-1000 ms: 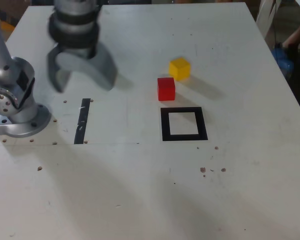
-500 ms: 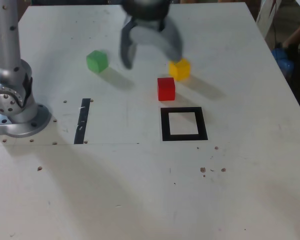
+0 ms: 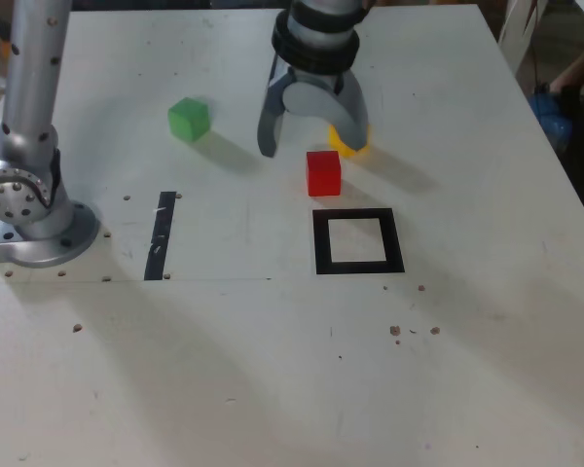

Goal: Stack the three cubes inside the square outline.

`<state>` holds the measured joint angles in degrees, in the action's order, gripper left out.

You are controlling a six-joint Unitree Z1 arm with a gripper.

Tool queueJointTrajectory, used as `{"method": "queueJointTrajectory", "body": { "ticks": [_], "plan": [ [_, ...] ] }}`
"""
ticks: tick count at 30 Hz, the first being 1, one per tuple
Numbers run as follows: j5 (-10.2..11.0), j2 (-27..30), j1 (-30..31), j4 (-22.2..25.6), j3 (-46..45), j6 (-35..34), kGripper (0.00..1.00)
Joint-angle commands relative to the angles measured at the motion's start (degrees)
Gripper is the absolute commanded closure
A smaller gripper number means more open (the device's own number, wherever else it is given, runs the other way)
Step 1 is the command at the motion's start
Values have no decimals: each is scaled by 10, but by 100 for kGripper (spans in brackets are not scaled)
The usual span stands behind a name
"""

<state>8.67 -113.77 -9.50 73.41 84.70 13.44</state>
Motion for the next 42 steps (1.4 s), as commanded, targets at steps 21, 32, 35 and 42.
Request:
{"method": "queueJointTrajectory", "body": {
  "ticks": [21, 32, 35, 42],
  "plan": [
    [-21, -58, -10, -80, -38, -2, 41],
    [-21, -59, -11, -89, -36, -6, 61],
    [-21, -59, -11, -96, -37, -6, 65],
    [-23, -48, -10, -91, -32, -6, 70]
  ]
}}
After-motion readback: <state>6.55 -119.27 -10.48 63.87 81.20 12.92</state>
